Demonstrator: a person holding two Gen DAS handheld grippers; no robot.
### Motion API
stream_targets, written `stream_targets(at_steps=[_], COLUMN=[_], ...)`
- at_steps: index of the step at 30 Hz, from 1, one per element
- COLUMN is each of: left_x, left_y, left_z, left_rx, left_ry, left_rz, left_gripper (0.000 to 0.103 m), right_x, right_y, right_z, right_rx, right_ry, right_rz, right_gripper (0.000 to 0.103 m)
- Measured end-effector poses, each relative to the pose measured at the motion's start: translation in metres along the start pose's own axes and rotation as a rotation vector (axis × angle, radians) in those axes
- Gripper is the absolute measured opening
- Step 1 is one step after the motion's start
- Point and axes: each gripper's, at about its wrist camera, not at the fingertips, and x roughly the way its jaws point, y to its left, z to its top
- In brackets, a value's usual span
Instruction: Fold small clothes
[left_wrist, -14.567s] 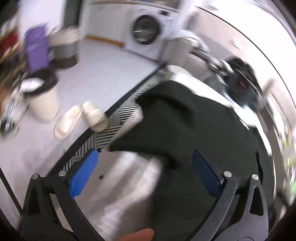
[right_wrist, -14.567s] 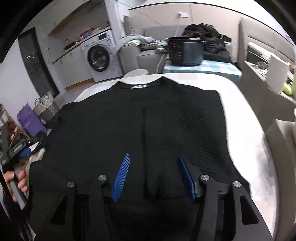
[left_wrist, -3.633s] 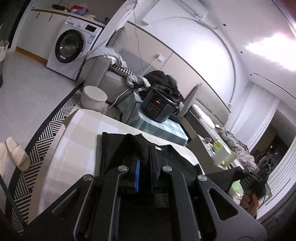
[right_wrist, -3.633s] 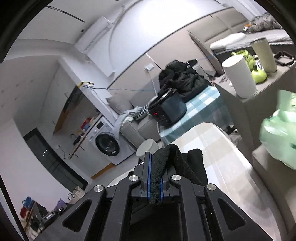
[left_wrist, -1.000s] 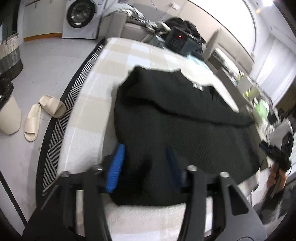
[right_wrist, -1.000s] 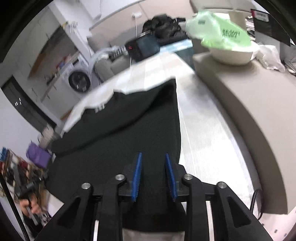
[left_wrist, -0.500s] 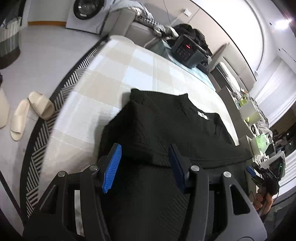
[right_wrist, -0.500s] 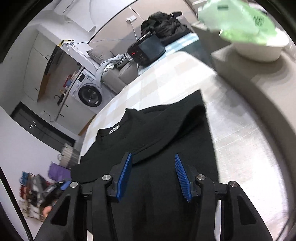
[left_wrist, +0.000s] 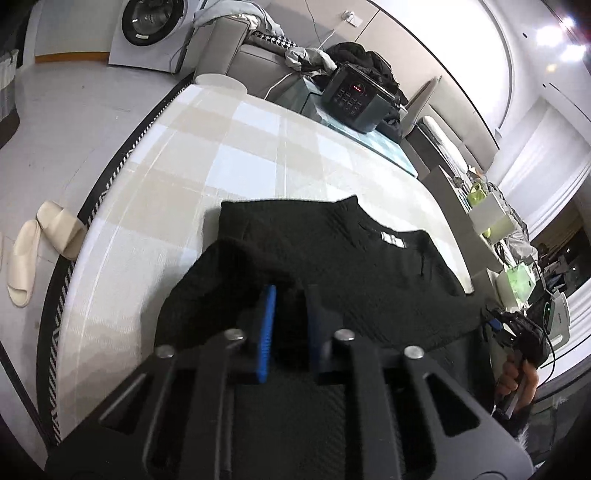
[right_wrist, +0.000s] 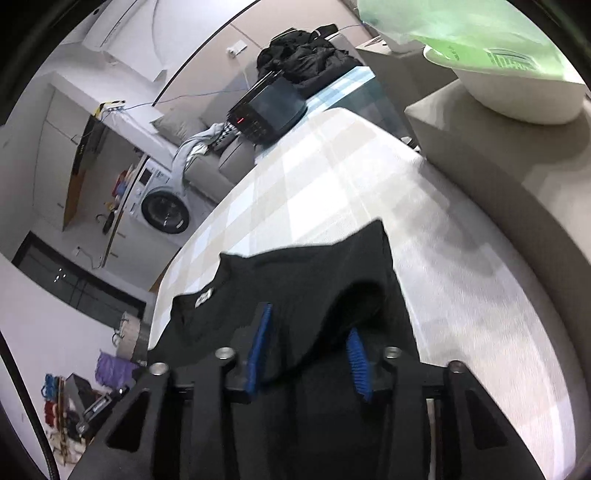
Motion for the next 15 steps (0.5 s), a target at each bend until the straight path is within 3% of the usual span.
stream_targets(at_steps=[1, 2, 3, 7, 15], left_x=[-0.001, -0.002, -0.005, -0.021, -0.017], left_y=[0.000, 0.001, 0.002, 0.007, 0.003], left_z=[0.002, 0.004, 0.006, 0.019, 0.075], left_rx=[-0.008, -0.016, -0.021, -0.055, -0.034], left_ry=[-0.007, -0.015, -0.027, -0.105, -0.184], left_rz=[-0.003, -0.009, -0.020, -0.071, -0.049], left_gripper=[0.008, 0.007, 0.007, 0.007, 0.004], right_x=[0.001, 0.001, 0.000, -0.009, -0.007], right_y=[0.000, -0.001, -0.001, 0.009, 0.045], right_z=[0.001, 0.002, 0.002, 0.005, 0.043], right_rx=[0.003, 0.007, 0.009, -0.024, -0.077], right_ry=[-0.017, -0.031, -0.036, -0.067, -0.117], right_rz=[-0.013, -0.026, -0.027, -0.001, 0.021], right_gripper=[0.021, 0.009, 0.006, 0.005, 0.005])
